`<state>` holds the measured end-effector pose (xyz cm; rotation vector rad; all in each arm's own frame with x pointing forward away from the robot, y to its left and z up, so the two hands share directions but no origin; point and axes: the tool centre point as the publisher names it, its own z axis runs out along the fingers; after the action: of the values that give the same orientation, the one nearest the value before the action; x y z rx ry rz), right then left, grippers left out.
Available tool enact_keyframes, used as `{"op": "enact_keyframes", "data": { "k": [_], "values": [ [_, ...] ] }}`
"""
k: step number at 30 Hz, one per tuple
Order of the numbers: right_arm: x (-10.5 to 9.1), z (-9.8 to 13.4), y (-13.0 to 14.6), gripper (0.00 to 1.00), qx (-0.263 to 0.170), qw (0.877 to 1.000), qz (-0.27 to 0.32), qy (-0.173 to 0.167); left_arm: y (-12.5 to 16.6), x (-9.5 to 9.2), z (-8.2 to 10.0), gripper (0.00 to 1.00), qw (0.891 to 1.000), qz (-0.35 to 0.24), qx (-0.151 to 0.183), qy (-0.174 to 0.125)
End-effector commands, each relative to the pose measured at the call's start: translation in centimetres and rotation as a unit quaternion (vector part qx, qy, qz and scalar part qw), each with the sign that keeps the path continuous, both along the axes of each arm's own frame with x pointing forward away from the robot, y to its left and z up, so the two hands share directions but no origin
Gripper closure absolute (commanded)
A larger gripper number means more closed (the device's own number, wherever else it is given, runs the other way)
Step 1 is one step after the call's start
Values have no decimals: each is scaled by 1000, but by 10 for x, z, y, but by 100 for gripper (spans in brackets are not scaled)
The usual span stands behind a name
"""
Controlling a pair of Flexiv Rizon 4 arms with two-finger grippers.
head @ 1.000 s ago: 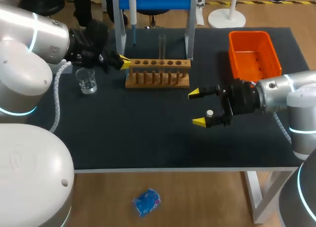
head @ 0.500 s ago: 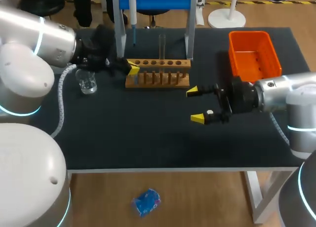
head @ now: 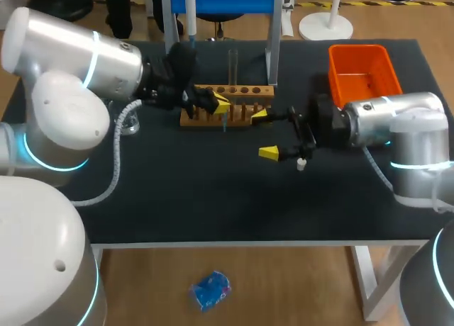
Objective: Invert the test tube, pick up the pipette, mount the tip to pipette, aspirate from beaker and dispense into the tube, eject the tip, return the pipette, and cap with the stopper.
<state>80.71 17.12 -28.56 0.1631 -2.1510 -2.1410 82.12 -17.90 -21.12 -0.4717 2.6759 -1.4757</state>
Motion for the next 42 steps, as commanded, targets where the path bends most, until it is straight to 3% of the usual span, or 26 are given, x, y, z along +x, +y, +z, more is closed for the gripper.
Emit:
{"op": "enact_keyframes", "data": {
  "k": [1,12,19,35,36,38,40,42],
  "values": [
    [4,2,4,0,-3,1000,4,0,-13,2,-5,100,1000,5,3,-3],
    [4,1,4,0,-1,1000,4,0,-13,2,-5,100,1000,5,3,-3],
    [8,7,18,0,1,1000,8,-3,-20,10,-16,100,1000,-1,1,-3],
    [19,8,43,0,8,1000,29,5,-26,11,-22,100,1000,-7,-2,-7],
    [19,8,44,9,9,1000,29,5,-26,11,-23,100,1000,-7,-3,-7],
    [18,8,45,12,9,1000,29,5,-27,10,-24,100,1000,-7,-3,-7],
    [19,8,45,34,11,999,29,5,-27,10,-25,100,1000,-8,-4,-7],
    [20,9,45,37,15,999,30,8,-27,9,-26,100,1000,-8,-5,-8]
  ]
}}
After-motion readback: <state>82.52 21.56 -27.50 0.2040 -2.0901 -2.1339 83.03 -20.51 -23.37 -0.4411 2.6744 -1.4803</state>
